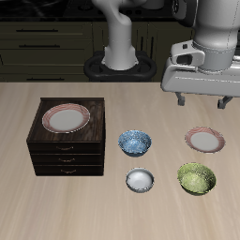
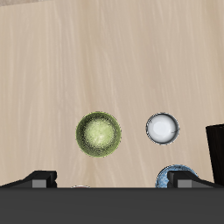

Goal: Place the green bowl onto the plate that is on the left side of the table

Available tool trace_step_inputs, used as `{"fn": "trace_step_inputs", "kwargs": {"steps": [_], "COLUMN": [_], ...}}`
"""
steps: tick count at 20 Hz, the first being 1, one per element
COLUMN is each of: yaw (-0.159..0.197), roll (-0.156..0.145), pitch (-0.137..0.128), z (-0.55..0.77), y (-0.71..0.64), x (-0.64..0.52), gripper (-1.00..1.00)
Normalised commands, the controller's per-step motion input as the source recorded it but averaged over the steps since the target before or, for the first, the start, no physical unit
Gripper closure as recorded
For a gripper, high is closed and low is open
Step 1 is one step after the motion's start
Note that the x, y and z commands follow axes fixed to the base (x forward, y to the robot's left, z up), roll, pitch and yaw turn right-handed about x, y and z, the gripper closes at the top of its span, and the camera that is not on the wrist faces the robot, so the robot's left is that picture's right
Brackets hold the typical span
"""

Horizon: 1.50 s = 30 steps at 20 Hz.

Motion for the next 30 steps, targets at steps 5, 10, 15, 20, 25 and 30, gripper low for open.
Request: {"fn": "trace_step_inputs", "kwargs": {"steps": [5, 10, 15, 20, 25, 30], "yaw": [0.009, 0.013, -0.01, -0.001, -0.001, -0.009], "roll": [-0.031, 0.012, 0.02, 0.014, -0.019, -0.008], "pitch": [0.022, 0.019, 0.037, 0.027, 0.03, 0.028], "z": [-0.35, -0.35, -0.39, -0.33, -0.34, -0.2], "y": [-0.05, 0.09, 0.1, 0.03, -0.08, -0.07], "x": [0.12, -0.02, -0.02, -0.03, 0.08, 0.06], "gripper": [-1.0, -1.0, -1.0, -1.0, -1.0, -1.0]}}
